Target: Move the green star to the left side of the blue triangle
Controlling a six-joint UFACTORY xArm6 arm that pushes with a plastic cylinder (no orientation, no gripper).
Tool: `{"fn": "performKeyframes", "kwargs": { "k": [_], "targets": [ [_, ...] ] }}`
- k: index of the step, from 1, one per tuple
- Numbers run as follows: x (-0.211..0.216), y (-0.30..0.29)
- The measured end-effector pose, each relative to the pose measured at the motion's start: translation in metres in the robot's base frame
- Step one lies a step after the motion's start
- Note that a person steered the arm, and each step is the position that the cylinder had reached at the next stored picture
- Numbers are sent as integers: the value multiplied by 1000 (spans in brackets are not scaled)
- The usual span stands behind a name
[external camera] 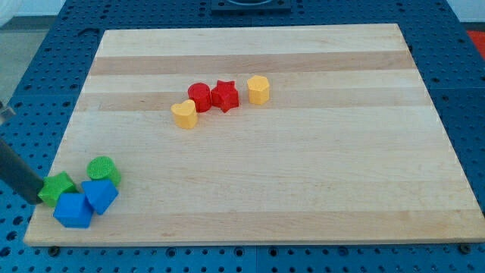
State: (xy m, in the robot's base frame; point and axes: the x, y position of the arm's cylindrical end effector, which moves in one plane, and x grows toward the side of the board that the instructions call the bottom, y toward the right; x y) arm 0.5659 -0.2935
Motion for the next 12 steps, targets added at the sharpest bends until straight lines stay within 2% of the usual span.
{"fn": "performKeyframes", "kwargs": {
  "k": [2,6,9,12],
  "targets": [
    [8,15],
    [-14,21],
    [19,2],
    [3,7]
  ]
}}
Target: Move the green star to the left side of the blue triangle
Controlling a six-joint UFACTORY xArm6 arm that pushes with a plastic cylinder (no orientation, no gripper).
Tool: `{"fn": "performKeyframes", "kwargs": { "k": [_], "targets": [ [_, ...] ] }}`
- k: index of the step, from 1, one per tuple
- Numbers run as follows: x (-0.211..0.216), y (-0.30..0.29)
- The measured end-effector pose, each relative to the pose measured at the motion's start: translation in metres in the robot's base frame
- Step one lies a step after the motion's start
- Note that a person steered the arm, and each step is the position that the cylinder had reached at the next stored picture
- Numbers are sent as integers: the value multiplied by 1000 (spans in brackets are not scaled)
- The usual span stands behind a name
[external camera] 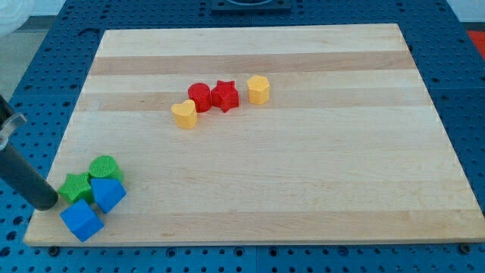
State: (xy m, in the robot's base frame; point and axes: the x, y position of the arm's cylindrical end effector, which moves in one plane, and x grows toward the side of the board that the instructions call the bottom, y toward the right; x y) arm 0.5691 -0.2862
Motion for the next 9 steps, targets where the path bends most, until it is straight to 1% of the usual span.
{"fn": "performKeyframes", "kwargs": {
  "k": [2,6,8,9],
  "targets": [
    [-6,0],
    [7,5],
    [-10,10],
    [-5,16]
  ]
}}
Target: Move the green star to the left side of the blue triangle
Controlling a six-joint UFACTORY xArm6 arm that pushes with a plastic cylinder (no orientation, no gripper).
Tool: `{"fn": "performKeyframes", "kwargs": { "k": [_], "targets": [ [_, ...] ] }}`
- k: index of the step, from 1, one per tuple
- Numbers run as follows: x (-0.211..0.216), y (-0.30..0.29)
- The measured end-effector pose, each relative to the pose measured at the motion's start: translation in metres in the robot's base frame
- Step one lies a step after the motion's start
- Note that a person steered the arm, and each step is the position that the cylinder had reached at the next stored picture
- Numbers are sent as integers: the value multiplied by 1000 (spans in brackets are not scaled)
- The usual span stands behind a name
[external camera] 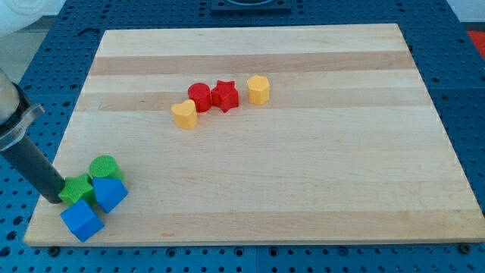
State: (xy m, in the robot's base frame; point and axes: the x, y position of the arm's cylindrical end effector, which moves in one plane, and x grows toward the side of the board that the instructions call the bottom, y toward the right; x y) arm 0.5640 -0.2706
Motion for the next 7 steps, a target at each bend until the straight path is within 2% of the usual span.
{"fn": "performKeyframes", "kwargs": {
  "k": [2,7],
  "targets": [
    [25,-2],
    [-17,16]
  ]
}}
